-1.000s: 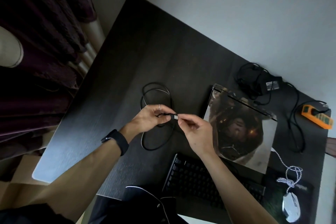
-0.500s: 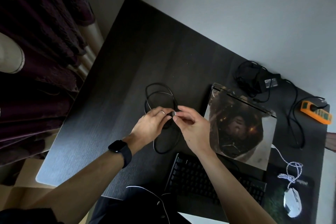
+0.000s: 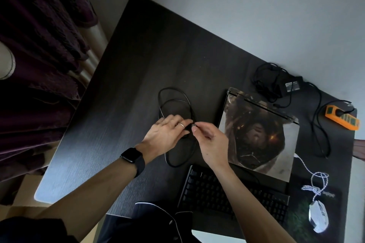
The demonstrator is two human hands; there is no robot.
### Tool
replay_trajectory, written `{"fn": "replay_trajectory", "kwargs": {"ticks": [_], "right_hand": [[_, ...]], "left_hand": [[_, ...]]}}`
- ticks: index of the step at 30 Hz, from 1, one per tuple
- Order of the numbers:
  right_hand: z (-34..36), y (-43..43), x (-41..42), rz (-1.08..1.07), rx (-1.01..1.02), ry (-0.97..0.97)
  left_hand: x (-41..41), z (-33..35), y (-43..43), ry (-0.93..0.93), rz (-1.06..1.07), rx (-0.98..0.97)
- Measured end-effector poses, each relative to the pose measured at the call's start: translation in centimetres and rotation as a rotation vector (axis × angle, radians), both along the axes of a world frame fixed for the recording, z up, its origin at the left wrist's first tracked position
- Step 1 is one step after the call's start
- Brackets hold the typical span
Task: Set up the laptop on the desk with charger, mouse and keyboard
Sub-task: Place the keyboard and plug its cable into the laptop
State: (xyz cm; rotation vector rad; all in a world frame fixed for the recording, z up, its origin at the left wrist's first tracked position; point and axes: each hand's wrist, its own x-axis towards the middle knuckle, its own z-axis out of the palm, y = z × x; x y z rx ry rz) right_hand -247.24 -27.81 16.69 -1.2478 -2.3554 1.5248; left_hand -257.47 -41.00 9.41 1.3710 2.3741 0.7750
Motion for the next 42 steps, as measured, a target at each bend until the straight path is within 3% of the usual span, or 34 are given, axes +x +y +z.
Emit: {"fn": "replay_trajectory", "kwargs": {"ticks": [3, 8, 15, 22, 30, 42], "right_hand": [[-1.0, 1.1, 0.5, -0.058, 0.003, -0.061], [-3.5, 4.7, 2.1, -0.235, 0.256, -0.197], [-7.1, 8.0, 2.7, -0.235, 0.519, -0.308], [-10.2, 7.8, 1.5, -0.313, 0.751, -0.255], [-10.8, 7.9, 1.4, -0.334, 0.794, -0.28], [-10.7, 7.7, 1.3, -0.344, 0.812, -0.264]], "left_hand": [[-0.3, -0.9, 1.7, 0.08, -0.049, 0.012], [-0.6, -1.3, 5.8, 0.247, -0.198, -0.032], [-1.0, -3.5, 9.3, 0.339, -0.428, -0.031], [-1.0, -4.6, 11.4, 0.31, -0.262, 0.081], [-0.1, -5.3, 11.7, 0.151, -0.136, 0.031], [0.6, -5.8, 11.4, 0.139, -0.08, 0.081]]}}
